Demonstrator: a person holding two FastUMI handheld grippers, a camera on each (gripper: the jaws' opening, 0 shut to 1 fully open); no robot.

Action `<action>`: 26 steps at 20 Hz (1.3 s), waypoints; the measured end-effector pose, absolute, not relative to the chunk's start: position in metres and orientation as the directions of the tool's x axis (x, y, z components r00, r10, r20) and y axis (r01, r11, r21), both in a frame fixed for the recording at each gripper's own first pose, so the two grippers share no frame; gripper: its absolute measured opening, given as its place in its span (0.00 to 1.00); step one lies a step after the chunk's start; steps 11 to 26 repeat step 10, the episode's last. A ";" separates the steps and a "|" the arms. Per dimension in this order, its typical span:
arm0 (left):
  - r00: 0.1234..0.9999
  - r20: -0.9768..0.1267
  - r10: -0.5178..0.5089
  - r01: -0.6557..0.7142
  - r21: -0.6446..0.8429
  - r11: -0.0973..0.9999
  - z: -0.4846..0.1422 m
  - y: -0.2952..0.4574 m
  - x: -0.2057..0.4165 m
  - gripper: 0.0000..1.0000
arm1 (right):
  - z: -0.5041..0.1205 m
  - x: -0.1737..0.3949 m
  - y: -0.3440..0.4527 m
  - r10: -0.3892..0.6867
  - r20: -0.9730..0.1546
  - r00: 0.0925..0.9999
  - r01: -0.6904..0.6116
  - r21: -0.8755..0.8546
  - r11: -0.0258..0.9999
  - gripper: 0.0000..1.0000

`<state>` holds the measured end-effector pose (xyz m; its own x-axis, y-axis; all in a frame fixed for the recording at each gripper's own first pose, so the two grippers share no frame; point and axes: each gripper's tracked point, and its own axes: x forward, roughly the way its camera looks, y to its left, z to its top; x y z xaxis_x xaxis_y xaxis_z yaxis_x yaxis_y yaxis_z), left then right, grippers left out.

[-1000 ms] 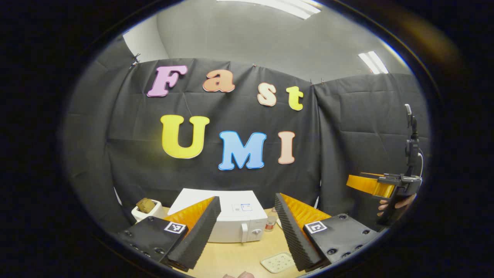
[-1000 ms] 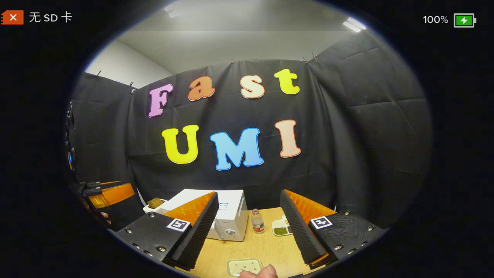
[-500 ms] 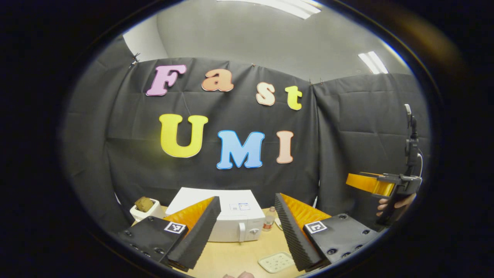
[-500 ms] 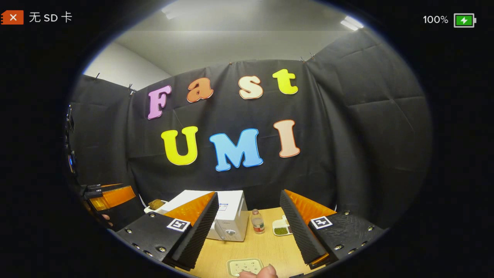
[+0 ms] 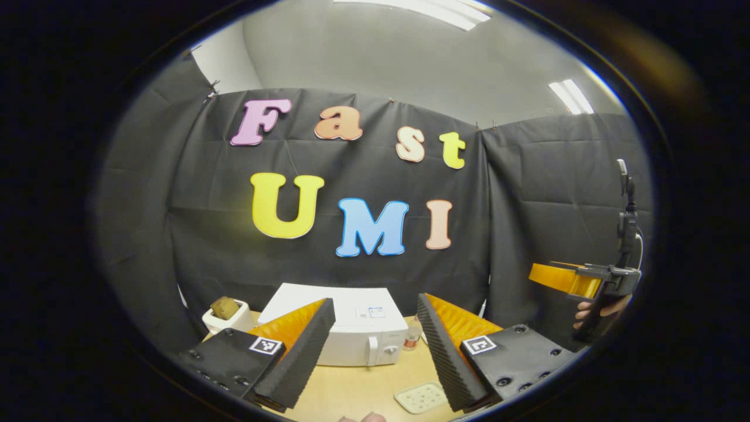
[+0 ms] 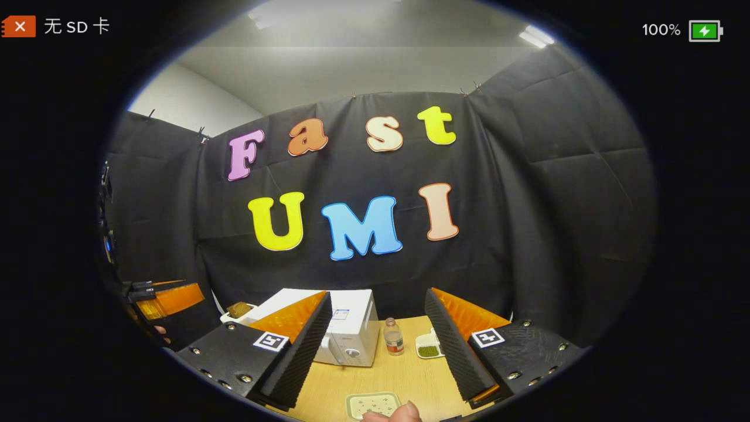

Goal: Open the microwave oven with the left hand, put the food in, and close the microwave oven.

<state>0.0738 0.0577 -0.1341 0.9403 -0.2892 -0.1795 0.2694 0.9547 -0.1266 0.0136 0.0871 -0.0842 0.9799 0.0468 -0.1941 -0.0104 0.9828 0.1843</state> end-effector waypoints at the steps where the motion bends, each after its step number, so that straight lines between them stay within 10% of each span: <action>1: 0.942 -0.180 -0.283 0.262 -0.128 0.956 -0.133 0.061 0.071 0.93 | -0.082 0.013 0.089 0.052 -0.190 0.980 -0.015 0.190 0.982 0.97; 26: 0.967 -0.178 -0.185 0.162 -0.134 0.978 -0.133 0.114 0.060 0.92 | -0.071 0.020 0.109 0.088 -0.174 0.981 -0.056 0.178 0.982 0.97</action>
